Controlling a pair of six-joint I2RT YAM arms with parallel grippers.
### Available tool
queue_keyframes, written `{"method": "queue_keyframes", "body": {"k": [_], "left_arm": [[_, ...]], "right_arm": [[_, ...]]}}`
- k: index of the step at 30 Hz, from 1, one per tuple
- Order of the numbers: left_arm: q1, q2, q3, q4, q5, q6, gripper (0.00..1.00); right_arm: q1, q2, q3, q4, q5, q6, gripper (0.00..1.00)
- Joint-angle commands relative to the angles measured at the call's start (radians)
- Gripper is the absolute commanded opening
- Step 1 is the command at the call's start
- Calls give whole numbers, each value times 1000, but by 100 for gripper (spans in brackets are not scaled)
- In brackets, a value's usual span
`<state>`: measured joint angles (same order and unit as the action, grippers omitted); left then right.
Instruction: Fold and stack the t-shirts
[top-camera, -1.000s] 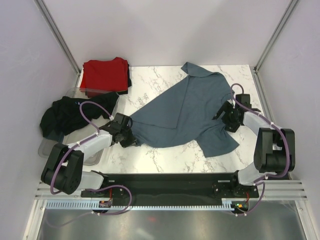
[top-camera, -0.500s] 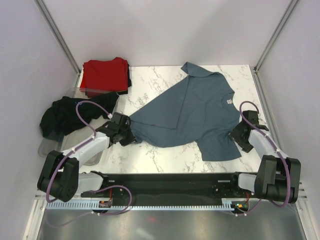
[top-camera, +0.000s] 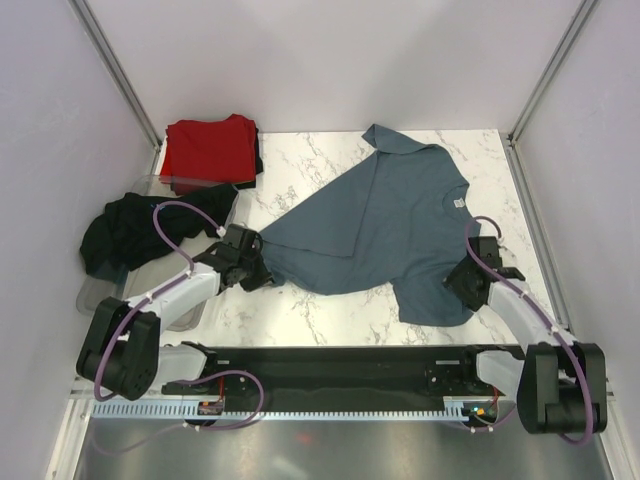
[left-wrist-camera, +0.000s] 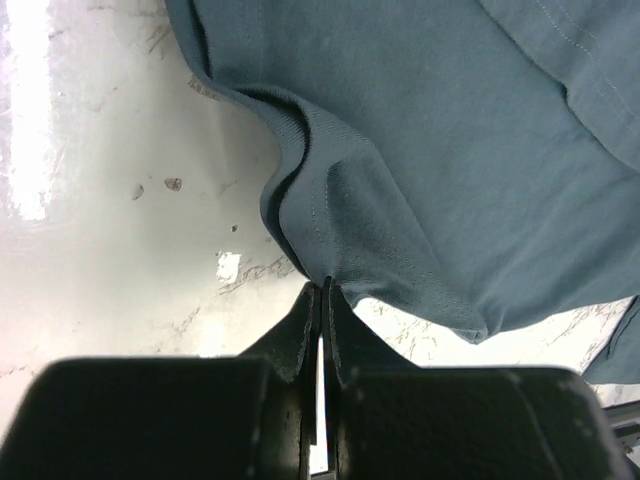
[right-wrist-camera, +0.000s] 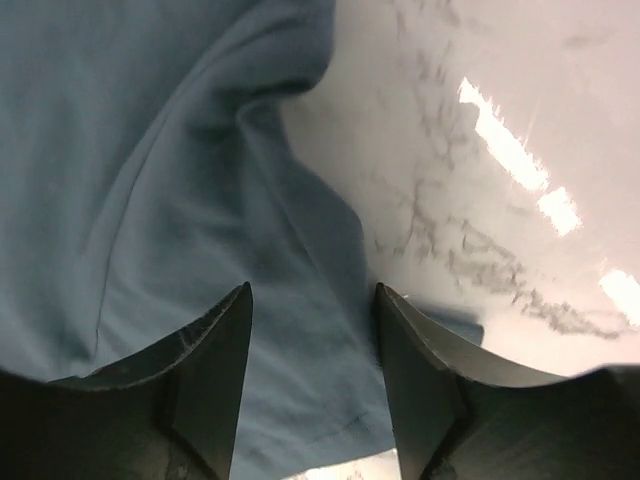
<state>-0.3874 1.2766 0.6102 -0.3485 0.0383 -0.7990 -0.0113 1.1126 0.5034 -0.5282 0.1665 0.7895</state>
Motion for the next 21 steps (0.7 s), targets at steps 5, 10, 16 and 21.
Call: {"method": "queue_keyframes", "body": {"k": [5,10,16,21], "left_arm": [[2,56,5,82,31,-8,2],[2,30,19,68,46,-6,2],[1,-173,111,-95,42,23,2],[1,-367,331,-272,-14,67,2]], "right_arm": [[42,-47,-71,-55,-48,51,30],[43,-56,-40,-78,-84,54,0],[43,-181,258,-265,-30,28,0],[40,-165,773,-398,46,1,0]]}}
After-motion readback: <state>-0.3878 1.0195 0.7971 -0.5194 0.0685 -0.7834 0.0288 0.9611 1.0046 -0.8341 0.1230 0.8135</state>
